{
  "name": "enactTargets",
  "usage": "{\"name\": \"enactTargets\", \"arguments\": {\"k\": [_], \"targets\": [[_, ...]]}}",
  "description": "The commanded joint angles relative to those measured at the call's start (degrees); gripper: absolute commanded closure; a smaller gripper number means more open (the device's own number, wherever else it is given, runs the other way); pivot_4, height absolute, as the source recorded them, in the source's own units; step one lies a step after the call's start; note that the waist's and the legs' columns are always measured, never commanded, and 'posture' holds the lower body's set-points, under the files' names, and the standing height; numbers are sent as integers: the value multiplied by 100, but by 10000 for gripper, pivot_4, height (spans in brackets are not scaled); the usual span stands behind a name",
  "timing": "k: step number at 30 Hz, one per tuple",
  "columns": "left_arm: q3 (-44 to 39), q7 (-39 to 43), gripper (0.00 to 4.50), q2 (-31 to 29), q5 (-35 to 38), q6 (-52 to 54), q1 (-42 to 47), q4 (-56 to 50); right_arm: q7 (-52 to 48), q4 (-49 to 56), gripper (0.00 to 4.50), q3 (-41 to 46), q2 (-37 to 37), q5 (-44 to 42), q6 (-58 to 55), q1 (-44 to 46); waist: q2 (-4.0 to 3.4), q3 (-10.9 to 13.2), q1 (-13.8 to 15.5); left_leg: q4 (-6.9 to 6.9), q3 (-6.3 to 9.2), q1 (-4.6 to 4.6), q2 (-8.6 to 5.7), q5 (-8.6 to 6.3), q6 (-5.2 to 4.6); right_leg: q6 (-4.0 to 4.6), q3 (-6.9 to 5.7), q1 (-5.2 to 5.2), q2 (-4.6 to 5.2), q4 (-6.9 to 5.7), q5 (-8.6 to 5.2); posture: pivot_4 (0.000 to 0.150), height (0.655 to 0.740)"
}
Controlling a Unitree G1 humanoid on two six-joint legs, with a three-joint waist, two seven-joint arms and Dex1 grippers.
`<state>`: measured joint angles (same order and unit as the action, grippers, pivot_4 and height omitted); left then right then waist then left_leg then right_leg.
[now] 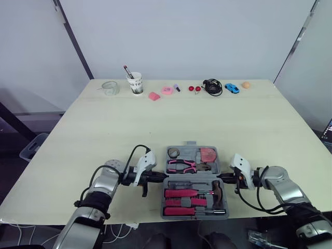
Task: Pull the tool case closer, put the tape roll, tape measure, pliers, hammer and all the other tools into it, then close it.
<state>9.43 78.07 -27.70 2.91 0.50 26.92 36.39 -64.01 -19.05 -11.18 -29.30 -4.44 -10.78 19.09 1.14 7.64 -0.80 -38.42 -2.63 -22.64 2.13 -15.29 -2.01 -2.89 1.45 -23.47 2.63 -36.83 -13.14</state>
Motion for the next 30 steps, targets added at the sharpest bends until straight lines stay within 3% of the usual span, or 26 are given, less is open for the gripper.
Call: {"name": "enactTargets", "arguments": {"k": [1,30], "targets": [[344,185,44737,114,-80,11,-150,-15,18,119,44989,-24,168,-102,188,200,0,0,-1,0,0,0,0,0,0,0,0,0,0,0,0,1500,7400],[333,135,44737,14,-100,-58,-165,-23,-56,197,44989,-77,62,-90,-36,90,0,0,0,1,-1,0,2,0,0,0,0,0,-1,0,0,1500,7400]]}}
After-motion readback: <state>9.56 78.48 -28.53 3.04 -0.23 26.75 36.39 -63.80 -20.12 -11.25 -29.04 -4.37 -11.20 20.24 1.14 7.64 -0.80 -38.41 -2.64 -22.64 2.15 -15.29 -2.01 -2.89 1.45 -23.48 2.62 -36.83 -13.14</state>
